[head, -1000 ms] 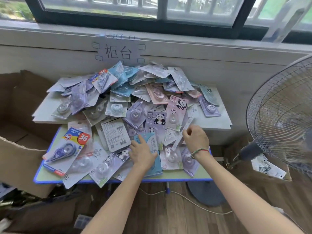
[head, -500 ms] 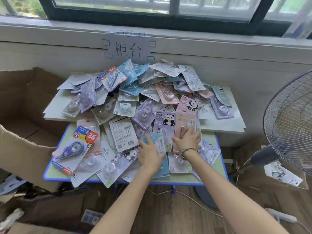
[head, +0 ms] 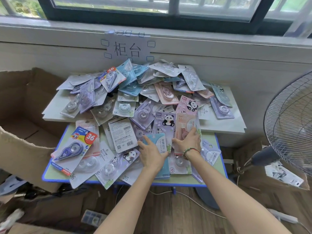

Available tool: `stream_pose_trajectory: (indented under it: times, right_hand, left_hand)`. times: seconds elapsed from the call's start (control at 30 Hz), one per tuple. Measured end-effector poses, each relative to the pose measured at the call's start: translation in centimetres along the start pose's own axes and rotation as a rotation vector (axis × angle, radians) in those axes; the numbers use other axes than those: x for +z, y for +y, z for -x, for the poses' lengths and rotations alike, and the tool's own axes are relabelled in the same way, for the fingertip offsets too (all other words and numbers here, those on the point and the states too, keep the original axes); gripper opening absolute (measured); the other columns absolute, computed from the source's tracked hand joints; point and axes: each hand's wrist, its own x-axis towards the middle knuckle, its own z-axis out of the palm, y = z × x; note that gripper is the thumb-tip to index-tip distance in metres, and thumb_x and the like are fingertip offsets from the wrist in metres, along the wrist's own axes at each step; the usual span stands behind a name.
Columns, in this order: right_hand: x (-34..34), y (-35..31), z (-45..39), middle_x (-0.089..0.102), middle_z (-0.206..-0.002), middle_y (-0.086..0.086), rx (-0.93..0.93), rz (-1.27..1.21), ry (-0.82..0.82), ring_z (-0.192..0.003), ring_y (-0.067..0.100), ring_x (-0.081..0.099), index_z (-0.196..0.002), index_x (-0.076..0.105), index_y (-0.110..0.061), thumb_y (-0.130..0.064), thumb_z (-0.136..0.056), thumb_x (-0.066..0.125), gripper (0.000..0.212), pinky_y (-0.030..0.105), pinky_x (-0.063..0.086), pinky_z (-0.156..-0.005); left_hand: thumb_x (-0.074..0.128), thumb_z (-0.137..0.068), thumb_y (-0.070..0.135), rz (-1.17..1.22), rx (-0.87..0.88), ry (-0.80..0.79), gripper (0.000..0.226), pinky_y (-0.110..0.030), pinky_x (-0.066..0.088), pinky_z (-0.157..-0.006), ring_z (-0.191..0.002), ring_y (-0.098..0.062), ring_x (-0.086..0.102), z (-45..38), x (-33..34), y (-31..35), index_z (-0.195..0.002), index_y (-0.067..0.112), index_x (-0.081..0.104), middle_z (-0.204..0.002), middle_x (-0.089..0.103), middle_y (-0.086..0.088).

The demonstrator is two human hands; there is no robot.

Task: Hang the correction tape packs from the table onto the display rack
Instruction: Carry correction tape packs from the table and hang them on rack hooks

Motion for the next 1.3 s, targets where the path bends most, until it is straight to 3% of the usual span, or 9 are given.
stream_pose_trajectory:
  times: [0.13, 0.3, 0.5, 0.63, 0.73, 0.93, 1.07, 1.17, 1.3]
  right_hand:
    - [-0.3, 0.2, 0.0, 0.028, -0.144, 0.021, -0.002, 0.006, -0.026, -0.131, 0.036, 0.034, -0.149, 0.005, -0.010, -0.044, -0.074, 0.076, 0.109, 0.048, 0.039, -0.098]
    - [-0.6, 0.3, -0.1, 0.028, -0.144, 0.022, -0.014, -0.014, -0.046, -0.132, 0.036, 0.033, -0.149, 0.006, -0.008, -0.042, -0.075, 0.076, 0.107, 0.046, 0.037, -0.101]
    - [-1.3, 0.4, 0.5, 0.028, -0.144, 0.020, -0.022, -0.043, -0.036, -0.131, 0.034, 0.034, -0.148, 0.007, -0.003, -0.044, -0.072, 0.078, 0.112, 0.046, 0.040, -0.101]
    - [-2.9, 0.6, 1.3, 0.031, -0.140, 0.019, -0.040, -0.031, -0.022, -0.128, 0.035, 0.038, -0.145, 0.015, -0.003, -0.047, -0.071, 0.078, 0.107, 0.044, 0.041, -0.096]
    - [-4.6, 0.6, 2.3, 0.032, -0.140, 0.017, -0.060, -0.035, -0.005, -0.128, 0.033, 0.039, -0.144, 0.018, -0.004, -0.047, -0.071, 0.078, 0.104, 0.044, 0.043, -0.094]
    - [-8.6, 1.1, 5.6, 0.024, -0.145, 0.017, -0.172, -0.079, 0.063, -0.134, 0.032, 0.032, -0.150, -0.004, -0.005, -0.048, -0.070, 0.078, 0.123, 0.042, 0.038, -0.103]
    - [-11.3, 2.6, 9.6, 0.022, -0.143, 0.015, -0.215, -0.073, 0.162, -0.134, 0.031, 0.027, -0.150, -0.006, -0.003, -0.056, -0.071, 0.074, 0.124, 0.042, 0.036, -0.103]
    - [-13.5, 4.8, 12.8, 0.021, -0.142, 0.015, -0.182, -0.108, 0.257, -0.134, 0.032, 0.026, -0.150, -0.005, -0.002, -0.058, -0.072, 0.072, 0.123, 0.043, 0.035, -0.103]
    - [-16.8, 9.4, 17.6, 0.022, -0.143, 0.016, -0.056, -0.154, 0.419, -0.134, 0.034, 0.028, -0.150, -0.004, -0.003, -0.054, -0.071, 0.075, 0.123, 0.040, 0.033, -0.105]
  left_hand:
    - [0.074, -0.076, 0.053, -0.027, -0.006, 0.010, 0.121, -0.040, 0.037, -0.104, -0.131, -0.037, 0.034, 0.2, 0.4, 0.4, -0.151, 0.002, -0.007, -0.149, 0.013, -0.027]
    - [0.077, -0.074, 0.050, 0.047, -0.014, 0.013, 0.126, -0.039, 0.034, -0.108, -0.135, -0.039, 0.031, 0.2, 0.4, 0.4, -0.149, -0.005, -0.008, -0.150, 0.011, -0.029]
    - [0.082, -0.069, 0.045, 0.133, -0.007, 0.038, 0.116, -0.033, 0.033, -0.106, -0.130, -0.032, 0.034, 0.4, -0.1, 0.0, -0.144, -0.011, 0.013, -0.140, 0.028, -0.020]
    - [0.081, -0.069, 0.048, 0.167, -0.003, 0.059, 0.114, -0.038, 0.033, -0.108, -0.131, -0.034, 0.036, 1.0, -1.0, 0.2, -0.144, -0.008, 0.017, -0.139, 0.034, -0.021]
    - [0.079, -0.069, 0.051, 0.207, 0.023, 0.099, 0.111, -0.044, 0.043, -0.101, -0.125, -0.035, 0.042, 1.9, -1.8, 0.7, -0.144, -0.003, 0.019, -0.137, 0.036, -0.019]
    - [0.075, -0.072, 0.055, 0.217, 0.136, 0.223, 0.112, -0.041, 0.049, -0.091, -0.121, -0.029, 0.047, 5.2, -4.5, 1.2, -0.150, 0.001, 0.014, -0.136, 0.038, -0.013]
    - [0.071, -0.069, 0.062, 0.246, 0.226, 0.311, 0.114, -0.045, 0.051, -0.090, -0.118, -0.029, 0.050, 7.8, -6.3, 1.9, -0.150, 0.002, 0.018, -0.133, 0.046, -0.014]
    - [0.072, -0.073, 0.059, 0.278, 0.341, 0.292, 0.109, -0.043, 0.043, -0.099, -0.130, -0.031, 0.041, 10.6, -6.7, 4.1, -0.150, 0.003, 0.019, -0.144, 0.035, -0.016]
    - [0.074, -0.070, 0.058, 0.375, 0.554, 0.187, 0.101, -0.042, 0.051, -0.088, -0.114, -0.031, 0.054, 15.2, -4.7, 6.9, -0.146, 0.010, 0.027, -0.127, 0.054, -0.013]
